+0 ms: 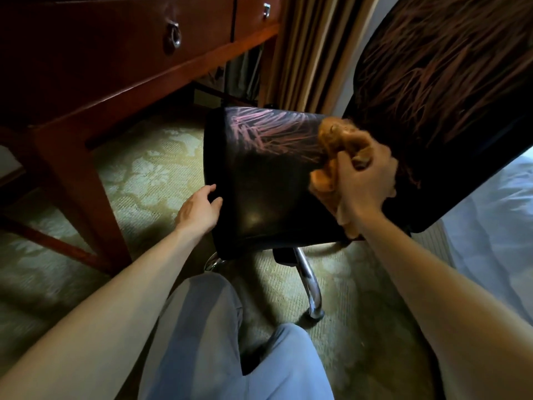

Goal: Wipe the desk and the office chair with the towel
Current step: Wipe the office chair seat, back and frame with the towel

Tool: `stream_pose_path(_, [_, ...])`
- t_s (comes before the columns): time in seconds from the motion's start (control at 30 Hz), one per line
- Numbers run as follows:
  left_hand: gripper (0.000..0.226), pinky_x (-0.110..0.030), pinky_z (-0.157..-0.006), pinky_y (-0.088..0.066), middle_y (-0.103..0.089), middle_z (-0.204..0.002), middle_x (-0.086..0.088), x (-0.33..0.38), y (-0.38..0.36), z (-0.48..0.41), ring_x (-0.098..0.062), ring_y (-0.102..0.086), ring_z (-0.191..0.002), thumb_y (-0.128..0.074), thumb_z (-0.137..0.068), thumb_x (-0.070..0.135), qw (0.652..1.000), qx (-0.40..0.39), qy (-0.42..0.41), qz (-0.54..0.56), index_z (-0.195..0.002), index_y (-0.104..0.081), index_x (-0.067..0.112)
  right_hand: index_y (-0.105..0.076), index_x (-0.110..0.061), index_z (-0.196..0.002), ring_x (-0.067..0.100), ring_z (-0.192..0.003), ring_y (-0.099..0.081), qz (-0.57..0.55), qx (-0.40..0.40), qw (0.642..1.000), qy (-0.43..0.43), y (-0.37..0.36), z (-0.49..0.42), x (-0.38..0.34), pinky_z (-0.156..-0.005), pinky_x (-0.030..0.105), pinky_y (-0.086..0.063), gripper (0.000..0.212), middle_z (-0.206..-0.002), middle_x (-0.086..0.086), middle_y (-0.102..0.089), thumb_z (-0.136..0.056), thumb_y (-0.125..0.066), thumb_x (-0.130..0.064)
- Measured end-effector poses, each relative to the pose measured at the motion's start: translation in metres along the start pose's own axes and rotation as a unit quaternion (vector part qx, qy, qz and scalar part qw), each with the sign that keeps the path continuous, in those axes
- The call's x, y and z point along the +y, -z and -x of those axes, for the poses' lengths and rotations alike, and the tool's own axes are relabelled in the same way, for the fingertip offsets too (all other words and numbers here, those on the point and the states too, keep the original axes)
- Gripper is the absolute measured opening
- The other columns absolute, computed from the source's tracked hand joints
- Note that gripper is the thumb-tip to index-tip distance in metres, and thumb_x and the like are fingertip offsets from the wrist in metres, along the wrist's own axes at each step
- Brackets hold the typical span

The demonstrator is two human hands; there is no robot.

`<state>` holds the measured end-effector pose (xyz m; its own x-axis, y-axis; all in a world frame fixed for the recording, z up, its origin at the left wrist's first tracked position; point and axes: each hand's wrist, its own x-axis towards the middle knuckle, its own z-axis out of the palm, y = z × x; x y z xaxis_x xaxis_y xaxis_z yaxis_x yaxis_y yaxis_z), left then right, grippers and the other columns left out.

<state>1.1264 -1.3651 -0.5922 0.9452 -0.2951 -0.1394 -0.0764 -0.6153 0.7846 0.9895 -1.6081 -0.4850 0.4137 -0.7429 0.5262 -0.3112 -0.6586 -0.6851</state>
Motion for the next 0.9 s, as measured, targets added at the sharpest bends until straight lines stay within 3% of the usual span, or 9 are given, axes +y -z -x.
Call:
stream_pose_path(0.13, [0.052, -0.048, -0.113, -0.044, -0.051, -0.154, -0.010, -0.003, 0.004, 0.009, -0.034, -0.050, -0.139, -0.050, -0.108, 0.037, 0.999, -0.032, 0.002, 0.013, -0.158, -0.039, 0.031, -0.059, -0.026, -0.137, 0.034, -0.147, -0.035, 0.158, -0.168, 0.973, -0.030, -0.024, 0.034, 0.025, -0.126, 0.056, -0.012, 0.049, -0.153, 0.010, -0.048, -0.090, -0.059, -0.037])
stream_pose_path(0.2, [0.053, -0.048, -0.115, -0.043, -0.049, -0.156, -0.009, -0.006, 0.004, 0.009, -0.033, -0.049, -0.141, -0.048, -0.108, 0.038, 0.999, -0.047, 0.001, 0.021, -0.159, -0.036, 0.032, -0.057, -0.033, -0.140, 0.034, -0.152, -0.023, 0.206, -0.165, 0.964, -0.028, -0.046, 0.075, 0.015, -0.125, 0.060, 0.001, 0.049, -0.159, 0.006, -0.040, -0.091, -0.060, -0.035])
stream_pose_path(0.27, [0.053, -0.049, -0.115, -0.042, -0.049, -0.156, -0.011, -0.006, 0.004, 0.007, -0.035, -0.048, -0.141, -0.048, -0.108, 0.038, 0.998, -0.056, 0.008, 0.022, -0.159, -0.036, 0.031, -0.066, -0.032, -0.127, 0.036, -0.145, -0.034, 0.170, -0.157, 0.973, 0.010, -0.062, 0.099, -0.007, -0.124, 0.062, -0.007, 0.042, -0.148, 0.005, -0.051, -0.087, -0.059, -0.035])
stream_pose_path(0.37, [0.047, -0.053, -0.110, -0.045, -0.058, -0.144, -0.022, -0.006, 0.004, 0.003, -0.042, -0.056, -0.132, -0.058, -0.104, 0.025, 0.998, -0.061, 0.022, 0.014, -0.150, -0.052, 0.015, -0.074, -0.031, -0.108, 0.035, -0.124, -0.052, 0.066, -0.219, 0.958, 0.176, -0.070, 0.117, -0.034, -0.114, 0.062, -0.028, 0.035, -0.123, 0.001, -0.067, -0.078, -0.058, -0.039])
stream_pose_path(0.5, [0.037, -0.050, -0.108, -0.047, -0.062, -0.136, -0.023, 0.001, 0.011, 0.006, -0.041, -0.058, -0.126, -0.059, -0.100, 0.014, 0.998, -0.042, 0.034, -0.036, -0.135, -0.060, 0.002, -0.070, -0.038, -0.123, 0.031, -0.135, -0.046, 0.081, -0.301, 0.899, 0.308, -0.066, 0.097, -0.044, -0.115, 0.064, -0.025, 0.044, -0.137, -0.005, -0.062, -0.081, -0.065, -0.049])
stream_pose_path(0.57, [0.031, -0.052, -0.105, -0.048, -0.063, -0.130, -0.024, 0.011, 0.014, 0.009, -0.044, -0.057, -0.122, -0.052, -0.098, 0.013, 0.996, 0.012, 0.005, -0.088, -0.124, -0.065, 0.002, -0.060, -0.040, -0.137, 0.034, -0.150, -0.030, 0.131, -0.328, 0.876, 0.329, -0.063, 0.081, -0.032, -0.118, 0.064, -0.021, 0.057, -0.156, -0.003, -0.046, -0.083, -0.067, -0.057])
stream_pose_path(0.67, [0.046, -0.048, -0.118, -0.035, -0.052, -0.148, -0.015, 0.037, 0.011, 0.011, -0.037, -0.043, -0.139, -0.049, -0.092, 0.003, 0.989, 0.037, -0.104, -0.097, -0.138, -0.058, 0.004, -0.050, -0.032, -0.145, 0.036, -0.157, -0.015, 0.155, -0.356, 0.867, 0.313, -0.059, 0.071, -0.016, -0.120, 0.061, -0.022, 0.072, -0.164, 0.001, -0.032, -0.083, -0.067, -0.063])
stream_pose_path(0.8, [0.054, -0.043, -0.116, -0.035, -0.059, -0.138, -0.012, 0.068, -0.005, 0.010, -0.034, -0.045, -0.136, -0.056, -0.097, 0.012, 0.974, 0.027, -0.212, -0.071, -0.150, -0.050, 0.019, -0.051, -0.010, -0.141, 0.039, -0.135, -0.048, 0.181, -0.308, 0.886, 0.296, -0.049, 0.057, -0.014, -0.106, 0.052, -0.044, 0.074, -0.140, 0.013, -0.054, -0.080, -0.075, -0.045])
stream_pose_path(0.9, [0.065, -0.040, -0.121, -0.026, -0.050, -0.150, -0.017, 0.083, -0.027, 0.009, -0.036, -0.036, -0.145, -0.062, -0.098, 0.023, 0.967, -0.004, -0.231, -0.112, -0.158, -0.039, 0.019, -0.051, -0.014, -0.135, 0.036, -0.116, -0.056, 0.266, -0.236, 0.891, 0.282, -0.018, 0.023, 0.011, -0.083, 0.042, -0.053, 0.067, -0.131, 0.011, -0.055, -0.076, -0.080, -0.030])
